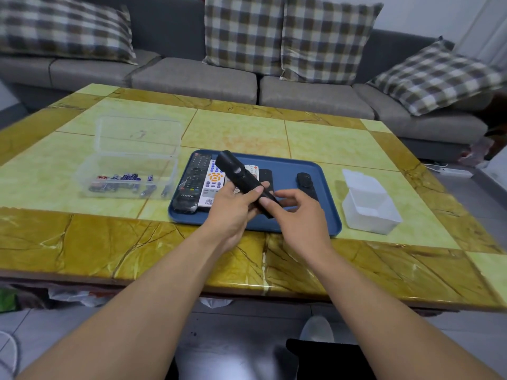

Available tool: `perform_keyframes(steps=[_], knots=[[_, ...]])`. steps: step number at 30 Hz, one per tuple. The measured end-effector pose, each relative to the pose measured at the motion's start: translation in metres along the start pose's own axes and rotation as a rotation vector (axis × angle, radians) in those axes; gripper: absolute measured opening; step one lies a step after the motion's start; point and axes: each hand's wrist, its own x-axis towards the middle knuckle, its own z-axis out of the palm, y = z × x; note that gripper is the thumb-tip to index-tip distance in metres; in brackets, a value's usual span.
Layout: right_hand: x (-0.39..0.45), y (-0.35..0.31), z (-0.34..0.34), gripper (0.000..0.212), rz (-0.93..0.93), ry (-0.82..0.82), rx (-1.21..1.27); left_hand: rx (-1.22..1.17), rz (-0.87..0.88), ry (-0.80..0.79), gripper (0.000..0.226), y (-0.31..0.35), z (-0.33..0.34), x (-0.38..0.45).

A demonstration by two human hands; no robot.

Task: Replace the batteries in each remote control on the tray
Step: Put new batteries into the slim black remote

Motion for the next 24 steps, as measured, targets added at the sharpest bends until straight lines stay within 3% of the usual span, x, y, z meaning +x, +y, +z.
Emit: perform_keyframes(steps=[4, 9, 24], knots=[[0.0007, 0.0045, -0.0045, 0.030, 0.307, -0.189, 0.383, -0.025, -0.012, -0.011, 0.012, 0.0004, -0.0005, 0.0012], [0.0010, 0.0034, -0.0085, 0.034, 0.444, -0.308, 0.619, 0.030, -0.008, -0.042, 0.016, -0.0015, 0.0004, 0.0011], [-0.0017, 0.0017, -0.0038, 0.032, 0.416, -0.248, 0.581, 0.223, 0.109, -0.059, 0.017, -0.0067, -0.0018, 0.0035]])
